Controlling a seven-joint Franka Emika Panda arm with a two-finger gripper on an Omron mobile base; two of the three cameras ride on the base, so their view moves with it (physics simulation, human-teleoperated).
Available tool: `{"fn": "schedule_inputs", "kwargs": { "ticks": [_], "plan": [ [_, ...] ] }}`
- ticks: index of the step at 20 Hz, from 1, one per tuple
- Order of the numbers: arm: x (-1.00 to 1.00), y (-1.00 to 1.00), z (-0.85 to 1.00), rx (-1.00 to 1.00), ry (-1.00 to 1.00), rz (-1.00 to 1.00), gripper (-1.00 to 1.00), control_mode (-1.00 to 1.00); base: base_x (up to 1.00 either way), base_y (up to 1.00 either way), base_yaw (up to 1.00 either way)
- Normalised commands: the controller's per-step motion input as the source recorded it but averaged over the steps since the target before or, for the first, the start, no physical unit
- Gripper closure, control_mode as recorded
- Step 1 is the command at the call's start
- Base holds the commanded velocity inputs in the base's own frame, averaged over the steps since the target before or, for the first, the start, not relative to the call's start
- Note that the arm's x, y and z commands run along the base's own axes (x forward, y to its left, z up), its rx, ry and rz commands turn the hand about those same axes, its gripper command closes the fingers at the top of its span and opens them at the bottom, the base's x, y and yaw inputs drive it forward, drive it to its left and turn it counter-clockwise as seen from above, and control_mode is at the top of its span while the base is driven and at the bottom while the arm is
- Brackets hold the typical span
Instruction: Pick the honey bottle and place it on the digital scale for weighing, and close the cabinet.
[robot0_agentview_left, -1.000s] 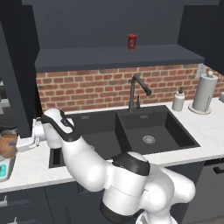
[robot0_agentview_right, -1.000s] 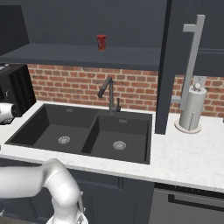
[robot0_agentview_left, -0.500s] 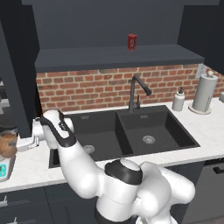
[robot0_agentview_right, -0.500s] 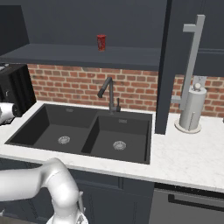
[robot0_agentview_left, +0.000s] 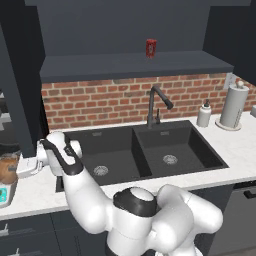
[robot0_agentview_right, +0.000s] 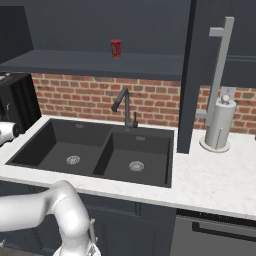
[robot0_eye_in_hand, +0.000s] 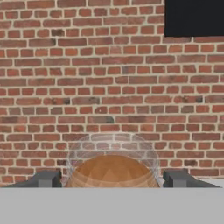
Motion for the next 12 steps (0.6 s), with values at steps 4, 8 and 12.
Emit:
{"fn": "schedule_inputs", "kwargs": {
  "ticks": [4, 8, 12],
  "plan": [
    [0.05, 0.19, 0.0, 0.0, 0.0, -0.08, 1.0, -1.0, 0.0, 0.0, 0.0],
    [0.07, 0.26, 0.03, -0.03, 0.07, -0.15, 1.0, -1.0, 0.0, 0.0, 0.0],
    [0.09, 0.19, 0.01, -0.03, 0.08, -0.14, 1.0, -1.0, 0.0, 0.0, 0.0]
  ]
}}
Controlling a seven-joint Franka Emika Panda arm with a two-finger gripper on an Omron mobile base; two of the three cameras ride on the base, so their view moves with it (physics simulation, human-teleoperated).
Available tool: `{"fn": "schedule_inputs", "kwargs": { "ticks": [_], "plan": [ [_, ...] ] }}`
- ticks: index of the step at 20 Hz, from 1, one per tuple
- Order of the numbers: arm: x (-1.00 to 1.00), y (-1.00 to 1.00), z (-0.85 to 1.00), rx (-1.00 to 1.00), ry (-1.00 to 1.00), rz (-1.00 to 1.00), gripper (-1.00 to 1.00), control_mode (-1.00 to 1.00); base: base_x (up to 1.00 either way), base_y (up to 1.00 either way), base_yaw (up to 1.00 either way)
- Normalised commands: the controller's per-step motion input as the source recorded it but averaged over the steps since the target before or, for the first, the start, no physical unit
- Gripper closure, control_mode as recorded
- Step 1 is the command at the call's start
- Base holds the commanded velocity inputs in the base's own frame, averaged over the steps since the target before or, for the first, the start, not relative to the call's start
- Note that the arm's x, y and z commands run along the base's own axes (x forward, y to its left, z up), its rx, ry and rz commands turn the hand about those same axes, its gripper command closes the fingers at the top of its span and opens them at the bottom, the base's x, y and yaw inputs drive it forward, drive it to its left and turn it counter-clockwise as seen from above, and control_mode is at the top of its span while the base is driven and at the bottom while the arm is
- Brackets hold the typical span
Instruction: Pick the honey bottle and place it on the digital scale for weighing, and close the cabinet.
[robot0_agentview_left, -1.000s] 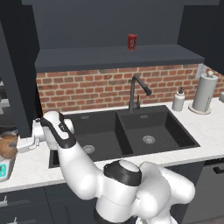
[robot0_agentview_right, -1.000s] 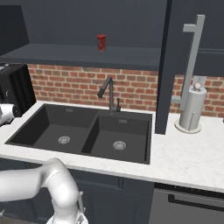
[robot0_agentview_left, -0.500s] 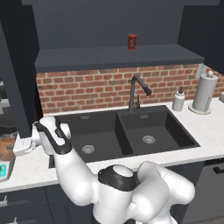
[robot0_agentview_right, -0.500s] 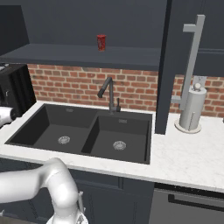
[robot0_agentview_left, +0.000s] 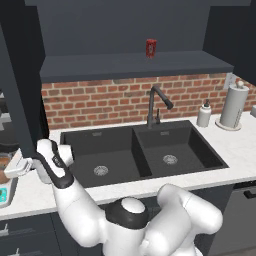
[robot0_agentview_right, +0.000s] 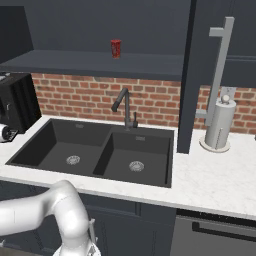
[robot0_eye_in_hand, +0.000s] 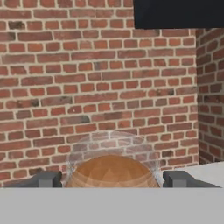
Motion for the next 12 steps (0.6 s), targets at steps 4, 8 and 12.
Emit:
{"fn": "schedule_inputs", "kwargs": {
  "ticks": [4, 8, 12],
  "plan": [
    [0.02, 0.01, 0.0, 0.0, 0.0, -0.09, 1.0, -1.0, 0.0, 0.0, 0.0],
    [0.0, 0.0, 0.0, 0.0, 0.0, -0.05, 1.0, -1.0, 0.0, 0.0, 0.0],
    [0.15, 0.0, 0.0, 0.0, 0.0, -0.01, 1.0, -1.0, 0.0, 0.0, 0.0]
  ]
}}
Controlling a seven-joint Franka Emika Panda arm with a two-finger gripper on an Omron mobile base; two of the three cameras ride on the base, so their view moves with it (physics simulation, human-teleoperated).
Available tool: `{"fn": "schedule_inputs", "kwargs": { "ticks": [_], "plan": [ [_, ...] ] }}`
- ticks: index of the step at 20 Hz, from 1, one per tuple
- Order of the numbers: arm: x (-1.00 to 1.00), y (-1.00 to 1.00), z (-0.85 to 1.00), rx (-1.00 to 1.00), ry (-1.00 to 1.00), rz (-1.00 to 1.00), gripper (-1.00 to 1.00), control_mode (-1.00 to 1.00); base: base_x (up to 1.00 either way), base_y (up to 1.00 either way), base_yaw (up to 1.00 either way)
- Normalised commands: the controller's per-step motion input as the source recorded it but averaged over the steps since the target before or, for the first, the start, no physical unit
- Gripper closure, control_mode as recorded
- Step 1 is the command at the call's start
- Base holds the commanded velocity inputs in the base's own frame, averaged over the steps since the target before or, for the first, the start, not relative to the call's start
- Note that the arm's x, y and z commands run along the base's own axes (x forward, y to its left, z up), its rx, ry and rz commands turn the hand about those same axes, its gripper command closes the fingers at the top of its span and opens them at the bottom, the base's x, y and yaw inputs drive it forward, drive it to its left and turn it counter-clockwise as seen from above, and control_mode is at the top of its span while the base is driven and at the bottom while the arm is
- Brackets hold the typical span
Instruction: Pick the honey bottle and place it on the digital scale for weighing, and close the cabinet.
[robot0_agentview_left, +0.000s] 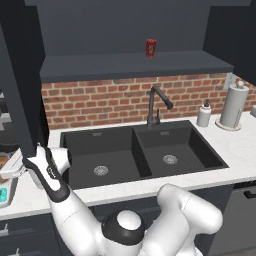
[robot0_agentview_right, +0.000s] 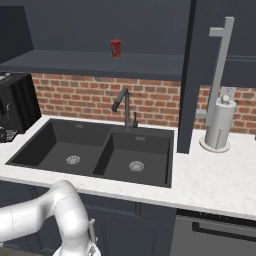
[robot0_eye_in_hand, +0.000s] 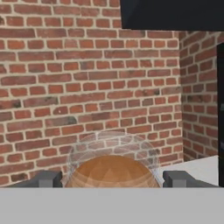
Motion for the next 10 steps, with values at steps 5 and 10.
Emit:
{"fn": "schedule_inputs", "kwargs": {
  "ticks": [5, 10],
  "plan": [
    [0.26, 0.0, 0.0, 0.0, 0.02, 0.0, 1.0, -1.0, 0.0, 0.0, 0.0],
    [0.15, 0.0, -0.01, 0.0, 0.0, 0.0, 1.0, -1.0, 0.0, 0.0, 0.0]
  ]
}}
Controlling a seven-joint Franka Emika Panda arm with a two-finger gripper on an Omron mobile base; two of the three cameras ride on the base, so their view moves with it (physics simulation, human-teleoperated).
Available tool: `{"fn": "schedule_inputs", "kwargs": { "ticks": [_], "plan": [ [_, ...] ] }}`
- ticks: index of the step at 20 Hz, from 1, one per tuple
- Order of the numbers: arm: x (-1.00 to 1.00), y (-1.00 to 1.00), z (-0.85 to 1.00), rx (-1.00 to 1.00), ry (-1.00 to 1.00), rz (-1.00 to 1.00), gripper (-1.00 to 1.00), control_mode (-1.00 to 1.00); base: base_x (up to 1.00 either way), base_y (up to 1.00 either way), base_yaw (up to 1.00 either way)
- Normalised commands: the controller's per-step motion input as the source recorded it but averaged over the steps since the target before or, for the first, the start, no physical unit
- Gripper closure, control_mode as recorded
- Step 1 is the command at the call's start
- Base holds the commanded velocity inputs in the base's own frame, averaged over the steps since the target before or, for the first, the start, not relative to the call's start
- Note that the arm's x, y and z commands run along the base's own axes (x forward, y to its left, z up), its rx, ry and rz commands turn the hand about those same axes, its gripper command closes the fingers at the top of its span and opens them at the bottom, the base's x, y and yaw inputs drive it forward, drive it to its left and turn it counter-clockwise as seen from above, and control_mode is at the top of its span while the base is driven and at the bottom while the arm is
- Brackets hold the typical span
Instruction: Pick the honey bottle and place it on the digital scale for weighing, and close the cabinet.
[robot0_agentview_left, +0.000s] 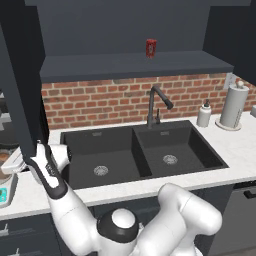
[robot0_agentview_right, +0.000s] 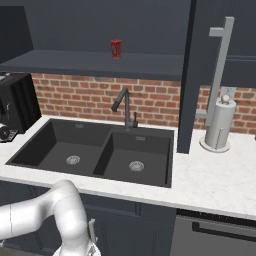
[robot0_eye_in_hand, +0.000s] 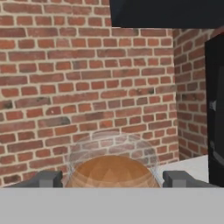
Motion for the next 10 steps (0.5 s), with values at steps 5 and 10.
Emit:
{"fn": "schedule_inputs", "kwargs": {
  "ticks": [5, 10],
  "plan": [
    [0.06, 0.19, -0.14, -0.04, 0.0, 0.0, 1.0, -1.0, 0.0, 0.0, 0.0],
    [0.07, 0.17, -0.16, -0.04, 0.0, 0.0, 1.0, -1.0, 0.0, 0.0, 0.0]
  ]
}}
